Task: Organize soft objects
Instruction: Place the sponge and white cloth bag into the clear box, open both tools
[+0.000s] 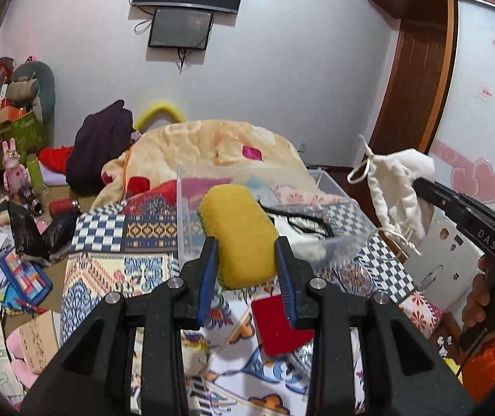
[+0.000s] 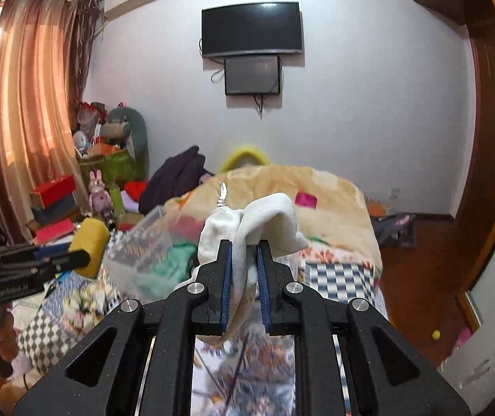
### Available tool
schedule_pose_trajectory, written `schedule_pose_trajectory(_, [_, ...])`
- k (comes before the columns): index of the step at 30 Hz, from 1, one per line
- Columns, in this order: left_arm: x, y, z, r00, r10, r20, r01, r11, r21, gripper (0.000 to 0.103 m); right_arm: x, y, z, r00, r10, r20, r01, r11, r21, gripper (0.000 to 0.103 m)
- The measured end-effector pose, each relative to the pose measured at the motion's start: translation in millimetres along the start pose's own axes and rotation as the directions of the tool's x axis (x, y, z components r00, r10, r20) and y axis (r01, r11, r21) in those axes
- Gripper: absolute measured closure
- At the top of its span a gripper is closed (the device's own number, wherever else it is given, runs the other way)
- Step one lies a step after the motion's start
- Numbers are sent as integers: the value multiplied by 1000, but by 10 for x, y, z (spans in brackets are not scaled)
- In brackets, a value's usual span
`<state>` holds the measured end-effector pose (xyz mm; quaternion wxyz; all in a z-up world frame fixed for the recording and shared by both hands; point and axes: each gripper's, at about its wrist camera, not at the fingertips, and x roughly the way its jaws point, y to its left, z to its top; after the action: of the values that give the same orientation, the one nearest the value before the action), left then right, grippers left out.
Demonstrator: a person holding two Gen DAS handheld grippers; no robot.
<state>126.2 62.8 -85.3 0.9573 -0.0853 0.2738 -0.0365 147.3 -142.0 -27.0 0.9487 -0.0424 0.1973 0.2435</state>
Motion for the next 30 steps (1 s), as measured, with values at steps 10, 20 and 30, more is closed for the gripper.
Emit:
schedule_pose_trajectory(10, [334, 9, 253, 1000, 9, -13, -9, 1000, 3, 70, 271, 146, 174, 999, 35, 28, -34, 999, -23, 90])
schedule_pose_trajectory(20, [775, 16, 302, 996, 37, -85, -36, 999, 15, 70, 741, 157, 26, 993, 71, -99, -72, 997, -5, 90])
schedule_pose_trajectory(30, [1169, 23, 228, 984, 63, -168, -57, 998, 38, 70, 1098, 131, -134, 966, 109, -236, -100, 994, 49, 90])
